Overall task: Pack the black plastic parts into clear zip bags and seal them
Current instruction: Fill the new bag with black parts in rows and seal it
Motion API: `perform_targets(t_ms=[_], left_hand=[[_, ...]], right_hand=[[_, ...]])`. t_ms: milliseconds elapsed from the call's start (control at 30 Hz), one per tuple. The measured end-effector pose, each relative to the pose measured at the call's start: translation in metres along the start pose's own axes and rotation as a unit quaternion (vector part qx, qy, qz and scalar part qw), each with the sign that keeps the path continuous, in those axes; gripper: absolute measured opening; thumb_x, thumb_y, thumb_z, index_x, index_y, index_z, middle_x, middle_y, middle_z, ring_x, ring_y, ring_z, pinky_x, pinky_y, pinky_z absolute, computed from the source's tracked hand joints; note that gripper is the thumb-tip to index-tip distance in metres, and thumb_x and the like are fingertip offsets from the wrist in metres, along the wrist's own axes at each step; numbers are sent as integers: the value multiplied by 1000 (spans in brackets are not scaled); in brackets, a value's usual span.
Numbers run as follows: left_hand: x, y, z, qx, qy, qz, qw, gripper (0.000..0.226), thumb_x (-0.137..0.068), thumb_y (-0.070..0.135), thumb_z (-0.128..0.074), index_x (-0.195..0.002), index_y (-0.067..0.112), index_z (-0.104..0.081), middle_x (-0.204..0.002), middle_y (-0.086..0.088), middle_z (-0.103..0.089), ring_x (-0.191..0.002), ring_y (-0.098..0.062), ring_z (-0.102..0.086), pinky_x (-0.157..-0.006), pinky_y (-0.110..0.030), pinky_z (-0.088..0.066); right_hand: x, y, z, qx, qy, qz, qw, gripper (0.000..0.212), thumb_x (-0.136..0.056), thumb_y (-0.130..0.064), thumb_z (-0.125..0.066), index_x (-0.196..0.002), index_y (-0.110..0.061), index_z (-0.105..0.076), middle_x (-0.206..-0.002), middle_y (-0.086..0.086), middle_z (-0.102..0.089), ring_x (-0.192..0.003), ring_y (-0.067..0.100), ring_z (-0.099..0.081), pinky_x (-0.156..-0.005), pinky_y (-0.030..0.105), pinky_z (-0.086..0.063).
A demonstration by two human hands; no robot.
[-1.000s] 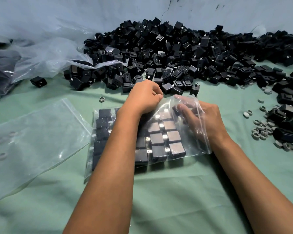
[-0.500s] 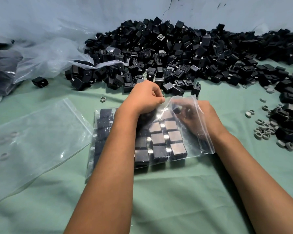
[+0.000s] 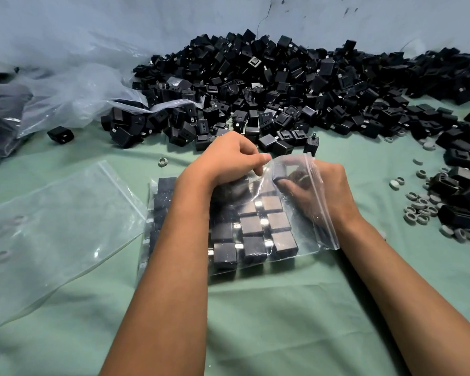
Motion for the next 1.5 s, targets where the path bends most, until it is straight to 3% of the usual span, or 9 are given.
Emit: perform_targets(t_ms=[200, 300, 533, 667, 867, 1100, 1300, 1400, 1500], left_hand=[[-3, -6, 5, -22, 67, 19, 997, 24, -100, 34, -61, -87, 18, -74, -87, 2, -74, -84, -15, -68, -77, -31, -53], [-2, -6, 5, -22, 66, 18, 997, 23, -101, 32, -60, -90, 18, -74, -93, -2, -75, -92, -18, -69, -85, -33, -55], [-3, -6, 5, -25, 66, 16, 997, 17, -101, 25, -61, -93, 17, -74, -92, 0, -75, -88, -14, -69, -75, -28, -54], [-5, -8, 3, -15, 58, 22, 998, 15, -100, 18, -62, -92, 16, -74, -85, 0, -76, -59, 1, -58, -56, -21, -44], [-5, -4, -4, -32, 44, 14, 998, 7, -94, 15, -70, -92, 20, -75, -73, 6, -72, -68, -6, -67, -55, -17, -44], [-8, -3, -9, -51, 38, 21, 998, 4, -91, 19, -76, -92, 22, -76, -85, 5, -73, -83, -10, -70, -77, -28, -55], [-8, -4, -11, -52, 40, 30, 997, 4, -92, 21, -76, -93, 25, -76, -84, 7, -73, -80, -6, -67, -66, -24, -48], [-7, -3, -10, -55, 40, 32, 997, 3, -92, 22, -76, -93, 24, -75, -85, 6, -72, -80, -7, -66, -65, -24, -46], [-7, -1, -10, -57, 36, 28, 997, 3, -92, 21, -75, -93, 24, -75, -82, 7, -72, -80, -7, -66, -65, -24, -46]], right_hand=[[4, 0, -5, -37, 1, -16, 999, 5, -91, -26, -77, -94, -30, -78, -79, 6, -74, -66, 24, -74, -52, 51, -59], [5, -2, -5, -89, -2, -13, 996, 22, -89, -25, -76, -96, -46, -78, -86, -1, -77, -73, 20, -76, -58, 48, -62], [3, 7, -1, -50, -9, -17, 999, 20, -91, -12, -78, -98, -30, -78, -88, -3, -78, -78, 16, -77, -65, 42, -64], [6, 3, -7, -121, -53, -47, 990, 19, -94, -11, -72, -103, -25, -81, -96, -2, -79, -87, 17, -77, -75, 33, -63], [2, -1, -4, -40, -49, -44, 997, 16, -93, -31, -69, -102, -25, -80, -101, 0, -78, -92, 24, -74, -78, 50, -61], [-2, 19, 24, 118, 157, -97, 976, 19, -89, -7, -68, -95, -20, -79, -83, -6, -74, -75, 12, -66, -68, 33, -55], [-29, 54, 20, 88, 47, -218, 971, 58, -94, -68, -50, -148, -49, -41, -142, -4, -32, -132, 19, -44, -118, 43, -33], [-44, 55, 15, 166, -52, -159, 972, 54, -104, -31, -57, -155, -39, -39, -161, 6, -30, -143, 21, -37, -120, 41, -34], [-53, 56, 26, 143, -2, -147, 979, 37, -97, -7, -67, -133, -13, -68, -133, 14, -62, -114, 20, -64, -101, 31, -51]])
Point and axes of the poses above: each hand's wrist, its own x-axis away from the middle knuckle, its own z-axis out of the back of the hand, y = z × x, the point moved 4 cm from there along -x, towards the middle knuckle
